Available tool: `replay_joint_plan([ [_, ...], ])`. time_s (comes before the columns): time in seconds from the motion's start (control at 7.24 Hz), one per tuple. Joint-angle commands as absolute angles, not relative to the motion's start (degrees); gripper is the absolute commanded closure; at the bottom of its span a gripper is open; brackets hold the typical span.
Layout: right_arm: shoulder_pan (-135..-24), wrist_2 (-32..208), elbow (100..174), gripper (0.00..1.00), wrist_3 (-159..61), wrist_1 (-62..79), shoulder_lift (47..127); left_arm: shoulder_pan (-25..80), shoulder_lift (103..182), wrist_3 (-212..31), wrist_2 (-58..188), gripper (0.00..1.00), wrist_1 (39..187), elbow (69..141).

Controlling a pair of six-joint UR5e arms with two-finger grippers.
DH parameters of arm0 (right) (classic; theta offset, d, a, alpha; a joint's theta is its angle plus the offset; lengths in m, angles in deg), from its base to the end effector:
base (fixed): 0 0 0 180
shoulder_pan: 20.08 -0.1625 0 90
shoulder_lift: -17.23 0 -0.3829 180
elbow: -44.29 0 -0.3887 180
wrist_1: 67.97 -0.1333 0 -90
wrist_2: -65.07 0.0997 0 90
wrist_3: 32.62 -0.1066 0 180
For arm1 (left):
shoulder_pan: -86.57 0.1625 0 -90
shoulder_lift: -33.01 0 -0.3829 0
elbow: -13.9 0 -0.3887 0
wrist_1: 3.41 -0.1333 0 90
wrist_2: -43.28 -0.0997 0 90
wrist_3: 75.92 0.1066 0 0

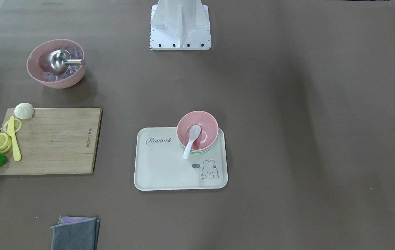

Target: Stack pink bowl on green and place spoon

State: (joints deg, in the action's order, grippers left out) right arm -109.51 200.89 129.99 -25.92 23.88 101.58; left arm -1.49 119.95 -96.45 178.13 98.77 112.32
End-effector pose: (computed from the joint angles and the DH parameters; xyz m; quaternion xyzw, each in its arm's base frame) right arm 0.0516 -0.5259 0.6095 0.0168 -0.3889 -0.0567 0.9194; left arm -0.0417 -0.4861 0.5506 0.0648 0.3972 -0.0902 0.9110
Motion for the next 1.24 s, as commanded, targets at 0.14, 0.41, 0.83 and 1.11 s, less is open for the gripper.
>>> replay_joint_plan([
  [0.14,-109.73,203.83,134.19,0.0,-28.31,23.96,103.79,-1.32,116.94,-94.46,177.93,0.01,97.66,111.91],
  [0.41,-109.99,204.02,135.17,0.0,-30.07,23.96,103.8,-1.32,117.29,-94.46,177.84,0.01,97.57,111.46],
  [0.83,-109.91,204.02,135.17,0.0,-30.16,23.96,103.8,-1.32,117.82,-94.46,177.84,0.01,97.48,111.37],
  [1.11,-109.91,204.02,135.08,0.0,-30.16,23.96,103.71,-1.32,117.82,-94.46,177.84,0.01,97.48,111.45],
])
